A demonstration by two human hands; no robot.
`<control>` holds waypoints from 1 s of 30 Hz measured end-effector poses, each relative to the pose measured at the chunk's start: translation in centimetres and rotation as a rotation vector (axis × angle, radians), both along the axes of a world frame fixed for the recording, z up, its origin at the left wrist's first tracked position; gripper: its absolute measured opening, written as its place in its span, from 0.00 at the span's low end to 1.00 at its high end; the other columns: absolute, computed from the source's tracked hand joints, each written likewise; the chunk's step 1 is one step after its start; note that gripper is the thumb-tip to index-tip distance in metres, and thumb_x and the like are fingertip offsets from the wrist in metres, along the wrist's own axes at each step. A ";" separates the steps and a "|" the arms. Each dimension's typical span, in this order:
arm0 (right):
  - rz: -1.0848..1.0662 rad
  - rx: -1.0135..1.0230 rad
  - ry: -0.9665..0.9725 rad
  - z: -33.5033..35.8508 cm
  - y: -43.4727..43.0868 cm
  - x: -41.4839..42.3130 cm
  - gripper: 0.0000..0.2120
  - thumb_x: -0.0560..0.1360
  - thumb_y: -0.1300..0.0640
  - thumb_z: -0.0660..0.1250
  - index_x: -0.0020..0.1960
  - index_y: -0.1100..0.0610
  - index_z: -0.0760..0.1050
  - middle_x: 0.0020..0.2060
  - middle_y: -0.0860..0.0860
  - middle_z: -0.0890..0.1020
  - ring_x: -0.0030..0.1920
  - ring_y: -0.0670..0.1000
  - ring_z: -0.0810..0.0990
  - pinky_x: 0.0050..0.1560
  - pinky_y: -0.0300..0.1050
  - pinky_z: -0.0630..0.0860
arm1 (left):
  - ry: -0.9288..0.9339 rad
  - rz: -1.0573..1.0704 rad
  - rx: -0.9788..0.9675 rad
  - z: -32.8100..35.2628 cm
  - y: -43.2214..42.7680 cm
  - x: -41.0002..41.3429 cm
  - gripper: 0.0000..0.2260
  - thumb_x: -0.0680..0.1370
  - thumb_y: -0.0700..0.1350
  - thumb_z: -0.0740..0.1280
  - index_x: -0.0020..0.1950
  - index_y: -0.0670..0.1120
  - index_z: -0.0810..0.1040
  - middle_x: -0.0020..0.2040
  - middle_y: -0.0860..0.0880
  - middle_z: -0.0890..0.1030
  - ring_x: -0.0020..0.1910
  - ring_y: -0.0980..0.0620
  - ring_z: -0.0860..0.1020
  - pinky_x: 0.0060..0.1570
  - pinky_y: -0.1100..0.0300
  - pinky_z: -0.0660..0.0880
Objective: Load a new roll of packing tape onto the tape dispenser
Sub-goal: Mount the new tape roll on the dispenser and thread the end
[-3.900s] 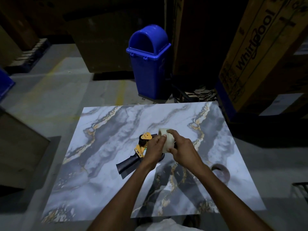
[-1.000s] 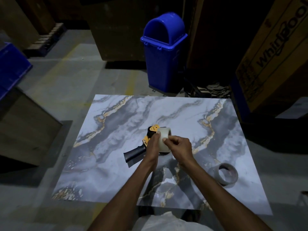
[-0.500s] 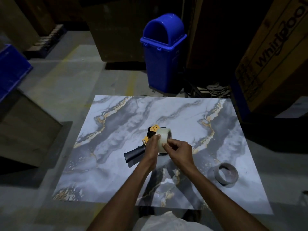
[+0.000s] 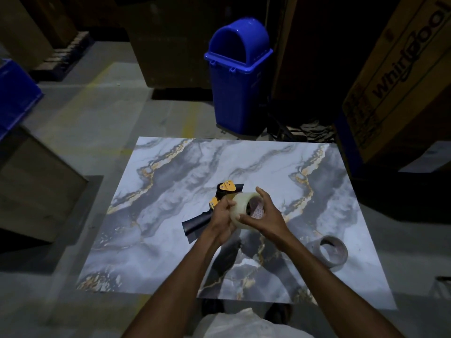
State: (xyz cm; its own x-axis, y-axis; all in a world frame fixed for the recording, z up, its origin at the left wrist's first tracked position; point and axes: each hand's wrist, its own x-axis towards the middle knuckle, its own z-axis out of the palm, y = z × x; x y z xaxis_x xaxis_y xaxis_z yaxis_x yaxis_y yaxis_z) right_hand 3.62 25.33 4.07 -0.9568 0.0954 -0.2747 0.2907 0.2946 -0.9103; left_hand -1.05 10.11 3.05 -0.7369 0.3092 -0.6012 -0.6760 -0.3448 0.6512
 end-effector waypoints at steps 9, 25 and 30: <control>-0.058 0.347 0.194 -0.2 -1.2 0.4 0.54 0.58 0.44 0.85 0.77 0.53 0.64 0.71 0.48 0.73 0.69 0.47 0.72 0.67 0.44 0.71 | 0.289 -0.130 -0.195 0.0 -0.6 -0.4 0.15 0.81 0.49 0.66 0.68 0.52 0.78 0.61 0.46 0.82 0.54 0.50 0.82 0.43 0.58 0.79; -0.043 0.295 0.114 0.5 -1.3 0.5 0.48 0.57 0.45 0.84 0.74 0.49 0.69 0.65 0.46 0.78 0.62 0.47 0.77 0.55 0.34 0.73 | 0.751 -0.437 -0.414 0.6 -5.5 -1.8 0.09 0.82 0.43 0.69 0.61 0.52 0.80 0.57 0.54 0.82 0.53 0.48 0.83 0.36 0.33 0.81; -0.086 0.193 0.080 0.4 -1.1 0.6 0.46 0.59 0.47 0.85 0.73 0.47 0.70 0.63 0.47 0.79 0.61 0.48 0.78 0.55 0.37 0.76 | 0.751 -0.461 -0.449 1.2 -5.4 -2.1 0.08 0.82 0.45 0.69 0.60 0.53 0.81 0.52 0.52 0.82 0.47 0.46 0.83 0.30 0.29 0.77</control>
